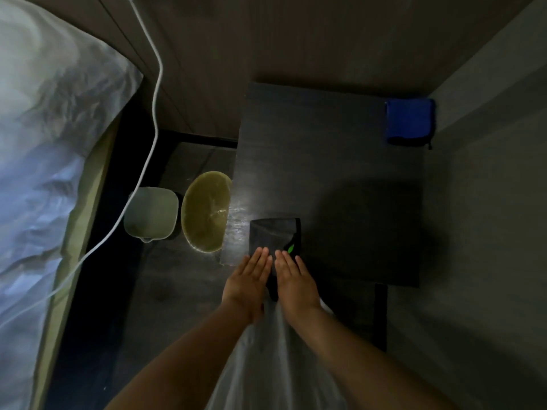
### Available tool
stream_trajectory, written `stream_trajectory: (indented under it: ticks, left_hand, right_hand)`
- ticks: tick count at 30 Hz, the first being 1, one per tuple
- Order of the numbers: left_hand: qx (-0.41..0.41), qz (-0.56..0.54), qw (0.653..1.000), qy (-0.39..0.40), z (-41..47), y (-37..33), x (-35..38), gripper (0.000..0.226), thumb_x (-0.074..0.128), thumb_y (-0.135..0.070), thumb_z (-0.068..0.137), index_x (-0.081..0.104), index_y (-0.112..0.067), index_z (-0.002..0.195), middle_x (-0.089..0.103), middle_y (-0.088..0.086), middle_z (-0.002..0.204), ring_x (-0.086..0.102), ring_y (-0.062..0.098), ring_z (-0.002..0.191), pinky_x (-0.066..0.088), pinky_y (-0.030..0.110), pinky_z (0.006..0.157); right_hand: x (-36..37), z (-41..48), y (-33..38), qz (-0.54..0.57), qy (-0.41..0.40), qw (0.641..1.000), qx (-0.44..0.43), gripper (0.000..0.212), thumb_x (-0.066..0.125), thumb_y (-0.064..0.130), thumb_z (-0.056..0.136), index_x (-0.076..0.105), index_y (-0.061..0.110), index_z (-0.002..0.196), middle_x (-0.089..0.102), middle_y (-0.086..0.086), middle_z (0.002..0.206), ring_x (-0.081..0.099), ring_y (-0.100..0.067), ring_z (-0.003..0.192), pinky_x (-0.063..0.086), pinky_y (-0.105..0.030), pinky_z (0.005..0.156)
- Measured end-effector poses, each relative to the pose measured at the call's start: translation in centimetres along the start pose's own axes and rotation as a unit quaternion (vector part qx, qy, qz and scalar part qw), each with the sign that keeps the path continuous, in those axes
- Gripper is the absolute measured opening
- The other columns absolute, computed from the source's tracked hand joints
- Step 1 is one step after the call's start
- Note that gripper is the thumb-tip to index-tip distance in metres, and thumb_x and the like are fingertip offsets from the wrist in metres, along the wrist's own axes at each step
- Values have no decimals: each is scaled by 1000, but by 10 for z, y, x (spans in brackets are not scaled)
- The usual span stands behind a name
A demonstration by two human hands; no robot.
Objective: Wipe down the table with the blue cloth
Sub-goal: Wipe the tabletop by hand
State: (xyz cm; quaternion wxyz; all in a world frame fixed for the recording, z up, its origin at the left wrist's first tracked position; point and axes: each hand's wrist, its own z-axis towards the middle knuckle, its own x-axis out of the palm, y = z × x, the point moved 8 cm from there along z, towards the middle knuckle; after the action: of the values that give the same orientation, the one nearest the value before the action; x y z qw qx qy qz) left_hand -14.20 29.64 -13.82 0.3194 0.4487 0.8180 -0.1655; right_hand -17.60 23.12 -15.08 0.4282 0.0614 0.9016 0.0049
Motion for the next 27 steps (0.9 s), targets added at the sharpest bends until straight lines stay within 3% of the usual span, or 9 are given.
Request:
stream_trajectory:
  ticks: [16,27]
  left_hand:
    - [49,46,998,12,36,-98,-38,96,47,-44,91,-20,-6,147,-26,14,156,-24,27,143,-14,40,115]
    - [96,83,992,21,57,-161,-58,105,51,-54,87,-21,-6,147,-27,13,156,-23,26,144,-11,39,117]
  right_hand:
    - [23,-48,-97,0,42,998,48,60,25,20,103,-7,5,152,-11,-8,161,-10,-21,149,-6,-40,118]
    - [38,-82,-152,6,53,994,94,61,26,23,102,-3,7,153,-8,-6,162,-7,-18,149,-6,-40,118]
